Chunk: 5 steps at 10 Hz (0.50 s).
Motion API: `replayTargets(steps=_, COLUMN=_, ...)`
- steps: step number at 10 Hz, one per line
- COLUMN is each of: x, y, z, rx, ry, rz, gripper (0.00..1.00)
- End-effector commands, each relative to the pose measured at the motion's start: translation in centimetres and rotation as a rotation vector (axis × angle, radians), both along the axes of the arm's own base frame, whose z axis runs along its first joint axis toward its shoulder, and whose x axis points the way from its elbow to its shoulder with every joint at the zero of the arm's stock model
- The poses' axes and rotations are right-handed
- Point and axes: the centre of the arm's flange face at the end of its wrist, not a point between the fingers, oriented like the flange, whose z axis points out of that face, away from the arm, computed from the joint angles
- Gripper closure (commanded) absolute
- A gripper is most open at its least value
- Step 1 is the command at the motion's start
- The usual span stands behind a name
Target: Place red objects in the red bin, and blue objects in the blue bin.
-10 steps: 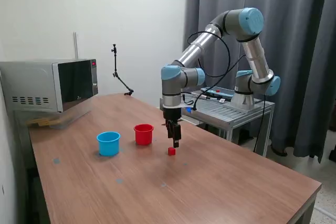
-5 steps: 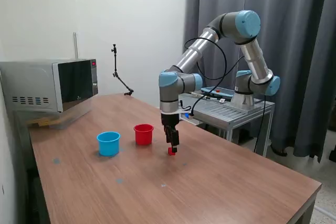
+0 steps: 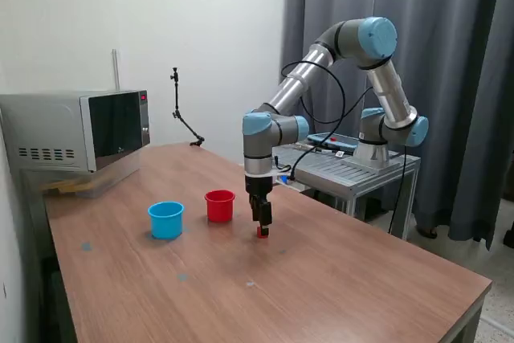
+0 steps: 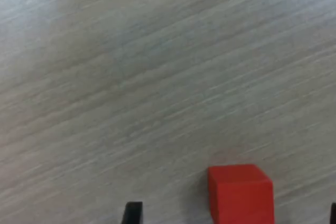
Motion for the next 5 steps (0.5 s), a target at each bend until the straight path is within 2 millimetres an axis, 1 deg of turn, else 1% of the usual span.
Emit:
replayTargets(steps=1, x=0.0, y=0.01, z=-0.31, rx=-0.002, ry=0.004, rz=0.015, gripper=0.0)
replayTargets(steps=3, x=0.22, y=-0.07, z=-0.55, rx=-0.009, ry=0.002, rz=0.068, gripper=0.0)
replayTargets(steps=4, x=0.23, y=-0.61, z=-0.57, rx=-0.053, ry=0.009, rz=0.085, gripper=0.0)
replayTargets(steps=5, x=0.24, y=-0.74, z=-0.59, rx=-0.065, ry=0.014, rz=0.103, gripper=0.0)
